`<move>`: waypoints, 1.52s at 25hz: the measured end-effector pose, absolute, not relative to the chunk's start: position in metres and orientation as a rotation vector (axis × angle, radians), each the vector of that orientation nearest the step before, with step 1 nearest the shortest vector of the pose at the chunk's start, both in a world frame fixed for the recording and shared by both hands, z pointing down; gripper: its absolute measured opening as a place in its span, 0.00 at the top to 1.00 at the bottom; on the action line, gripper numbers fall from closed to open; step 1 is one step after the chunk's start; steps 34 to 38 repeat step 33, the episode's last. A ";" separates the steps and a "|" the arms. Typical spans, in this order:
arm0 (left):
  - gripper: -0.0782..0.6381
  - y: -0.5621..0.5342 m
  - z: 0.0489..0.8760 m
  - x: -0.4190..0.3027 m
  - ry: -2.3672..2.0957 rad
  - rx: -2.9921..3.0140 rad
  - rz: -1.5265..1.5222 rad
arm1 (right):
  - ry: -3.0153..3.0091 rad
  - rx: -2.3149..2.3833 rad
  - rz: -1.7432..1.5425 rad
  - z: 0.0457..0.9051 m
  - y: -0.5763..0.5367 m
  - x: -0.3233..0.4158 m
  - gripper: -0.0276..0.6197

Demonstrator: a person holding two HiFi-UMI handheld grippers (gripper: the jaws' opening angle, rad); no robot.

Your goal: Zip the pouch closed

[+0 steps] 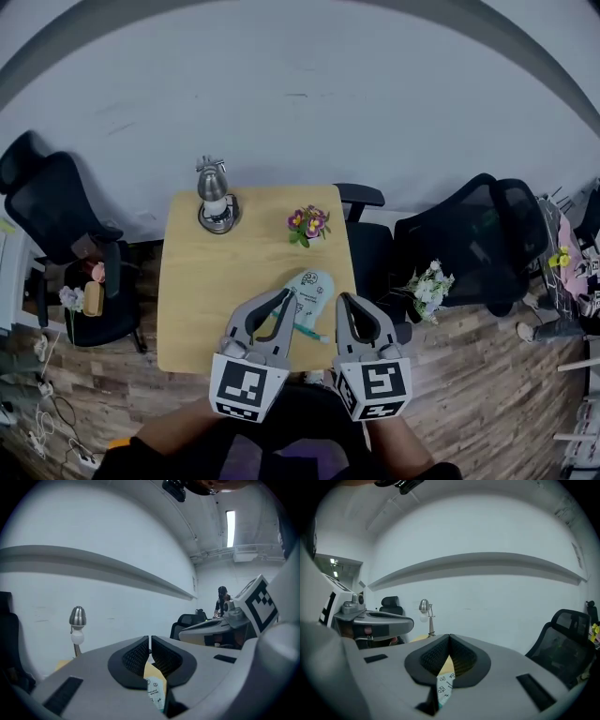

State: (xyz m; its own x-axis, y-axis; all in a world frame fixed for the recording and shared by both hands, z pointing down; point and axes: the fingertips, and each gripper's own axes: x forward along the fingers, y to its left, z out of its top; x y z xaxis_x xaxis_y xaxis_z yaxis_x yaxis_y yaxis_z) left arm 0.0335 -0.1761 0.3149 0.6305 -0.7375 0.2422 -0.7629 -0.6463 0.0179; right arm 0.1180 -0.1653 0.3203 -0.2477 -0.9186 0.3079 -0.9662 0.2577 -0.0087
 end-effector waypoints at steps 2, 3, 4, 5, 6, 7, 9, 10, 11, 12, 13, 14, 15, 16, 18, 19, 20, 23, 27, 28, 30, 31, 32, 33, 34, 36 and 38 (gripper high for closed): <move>0.86 -0.170 0.311 0.033 -1.258 2.732 0.322 | -2.293 1.766 0.289 0.318 -0.161 0.115 0.93; 0.86 -0.168 0.310 0.033 -1.258 2.738 0.319 | -2.294 1.771 0.289 0.318 -0.159 0.114 0.93; 0.86 -0.167 0.309 0.031 -1.262 2.744 0.315 | -2.296 1.776 0.289 0.318 -0.158 0.113 0.93; 0.87 -0.166 0.309 0.029 -1.268 2.744 0.315 | -2.296 1.778 0.288 0.318 -0.156 0.111 0.93; 0.87 -0.164 0.310 0.027 -1.273 2.735 0.320 | -2.294 1.779 0.285 0.319 -0.155 0.110 0.93; 0.87 -0.163 0.312 0.025 -1.277 2.726 0.326 | -2.291 1.780 0.280 0.319 -0.153 0.109 0.94; 0.87 -0.162 0.315 0.025 -1.283 2.726 0.333 | -2.285 1.785 0.275 0.320 -0.152 0.110 0.94; 0.87 -0.161 0.317 0.025 -1.280 2.727 0.338 | -2.284 1.789 0.277 0.321 -0.151 0.110 0.94; 0.87 -0.160 0.318 0.026 -1.278 2.731 0.342 | -2.284 1.792 0.281 0.322 -0.151 0.110 0.94; 0.87 -0.159 0.318 0.026 -1.278 2.739 0.340 | -2.285 1.794 0.285 0.322 -0.151 0.109 0.94; 0.87 -0.159 0.317 0.027 -1.280 2.748 0.336 | -2.287 1.794 0.286 0.322 -0.150 0.109 0.94; 0.87 -0.159 0.316 0.027 -1.285 2.758 0.329 | -2.287 1.794 0.286 0.322 -0.150 0.109 0.94; 0.87 -0.160 0.315 0.028 -1.289 2.768 0.321 | -2.287 1.796 0.283 0.322 -0.150 0.109 0.94; 0.87 -0.160 0.314 0.029 -1.290 2.775 0.317 | -2.286 1.800 0.280 0.321 -0.150 0.110 0.94; 0.87 -0.160 0.315 0.030 -1.285 2.783 0.319 | -2.279 1.807 0.279 0.322 -0.149 0.110 0.94; 0.87 -0.160 0.316 0.030 -1.282 2.784 0.321 | -2.276 1.809 0.280 0.324 -0.149 0.111 0.94; 0.87 -0.159 0.318 0.030 -1.281 2.781 0.323 | -2.272 1.808 0.282 0.326 -0.148 0.111 0.94; 0.87 -0.159 0.321 0.028 -1.282 2.760 0.329 | -2.264 1.810 0.282 0.328 -0.148 0.112 0.94; 0.87 -0.158 0.321 0.029 -1.283 2.767 0.326 | -2.260 1.810 0.275 0.328 -0.147 0.112 0.94; 0.87 -0.158 0.321 0.030 -1.283 2.770 0.325 | -2.261 1.809 0.276 0.329 -0.146 0.111 0.94; 0.87 -0.155 0.324 0.030 -1.275 2.752 0.339 | -2.260 1.808 0.276 0.329 -0.145 0.111 0.94; 0.87 -0.155 0.325 0.031 -1.272 2.745 0.344 | -2.258 1.809 0.275 0.329 -0.145 0.112 0.94; 0.87 -0.155 0.325 0.031 -1.271 2.746 0.343 | -2.257 1.810 0.273 0.329 -0.144 0.112 0.94; 0.87 -0.155 0.325 0.032 -1.271 2.749 0.341 | -2.256 1.811 0.272 0.329 -0.144 0.112 0.94; 0.87 -0.155 0.325 0.032 -1.271 2.749 0.341 | -2.256 1.811 0.272 0.329 -0.144 0.112 0.94; 0.87 -0.155 0.325 0.032 -1.271 2.749 0.341 | -2.256 1.811 0.272 0.329 -0.144 0.112 0.94; 0.87 -0.155 0.325 0.032 -1.271 2.749 0.341 | -2.256 1.811 0.272 0.329 -0.144 0.112 0.94</move>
